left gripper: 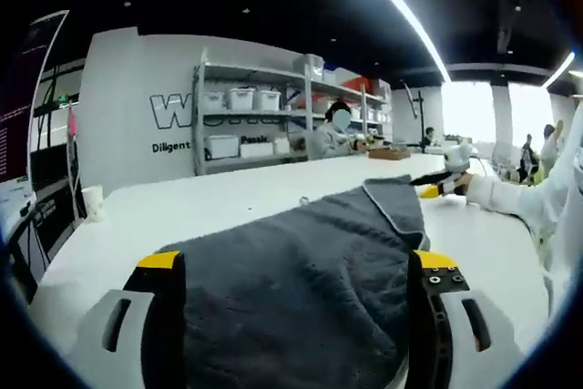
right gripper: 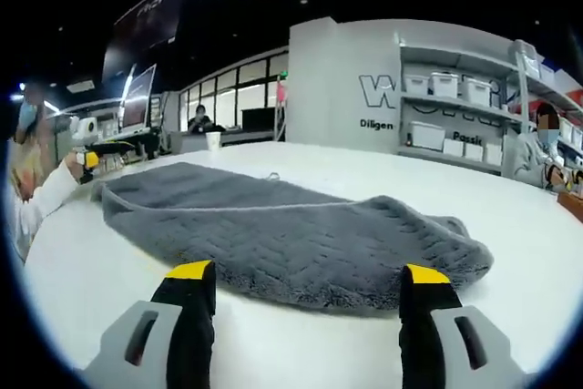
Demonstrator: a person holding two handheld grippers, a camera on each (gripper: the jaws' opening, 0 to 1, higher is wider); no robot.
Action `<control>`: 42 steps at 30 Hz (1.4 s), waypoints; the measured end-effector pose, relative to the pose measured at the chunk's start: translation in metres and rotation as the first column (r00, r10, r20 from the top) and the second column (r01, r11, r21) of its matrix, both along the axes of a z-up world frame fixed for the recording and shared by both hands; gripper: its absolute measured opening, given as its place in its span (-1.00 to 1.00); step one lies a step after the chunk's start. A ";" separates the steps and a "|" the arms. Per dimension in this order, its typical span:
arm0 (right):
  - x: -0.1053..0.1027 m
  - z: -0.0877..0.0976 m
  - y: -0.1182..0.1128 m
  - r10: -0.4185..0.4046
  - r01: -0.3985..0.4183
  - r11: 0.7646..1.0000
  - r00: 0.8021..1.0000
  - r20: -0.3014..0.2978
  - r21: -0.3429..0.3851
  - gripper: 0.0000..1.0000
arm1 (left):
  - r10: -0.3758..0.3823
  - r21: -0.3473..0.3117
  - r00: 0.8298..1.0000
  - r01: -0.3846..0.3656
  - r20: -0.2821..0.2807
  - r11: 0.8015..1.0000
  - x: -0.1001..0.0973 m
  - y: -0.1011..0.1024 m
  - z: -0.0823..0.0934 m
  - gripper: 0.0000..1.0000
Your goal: Open the folded towel by lifting each exposed corner and separating the folded layers until the towel lies flat within the target outline without major curled edges
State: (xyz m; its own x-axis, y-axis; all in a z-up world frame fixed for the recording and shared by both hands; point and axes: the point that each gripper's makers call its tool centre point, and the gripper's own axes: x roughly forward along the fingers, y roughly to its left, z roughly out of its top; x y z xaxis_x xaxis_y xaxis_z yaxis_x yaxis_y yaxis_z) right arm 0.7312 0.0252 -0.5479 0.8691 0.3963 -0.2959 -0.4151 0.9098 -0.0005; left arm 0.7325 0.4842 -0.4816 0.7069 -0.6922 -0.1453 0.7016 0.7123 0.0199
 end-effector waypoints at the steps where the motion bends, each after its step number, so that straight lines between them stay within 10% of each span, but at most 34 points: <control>1: 0.004 0.000 -0.002 -0.009 0.009 1.000 1.000 -0.006 0.002 0.65 | -0.001 -0.003 1.000 0.001 0.003 1.000 -0.001 0.001 0.001 0.99; 15: 0.097 0.025 0.002 0.034 -0.040 0.995 0.997 -0.070 -0.096 0.66 | -0.003 -0.036 0.999 0.004 0.036 0.999 -0.009 0.001 0.007 0.99; 26: 0.142 0.001 -0.027 0.008 -0.025 0.995 0.984 -0.175 -0.093 0.60 | -0.004 -0.029 1.000 0.005 0.022 1.000 -0.007 0.001 0.003 0.99; 34: 0.144 -0.005 -0.019 0.104 -0.129 0.986 0.972 -0.210 -0.106 0.13 | -0.017 -0.003 1.000 0.017 0.004 1.000 -0.006 -0.005 -0.004 0.99; 42: 0.137 -0.005 -0.018 0.146 -0.180 0.975 0.962 -0.231 -0.133 -0.76 | -0.027 0.010 1.000 0.027 -0.009 1.000 -0.008 -0.010 -0.009 0.99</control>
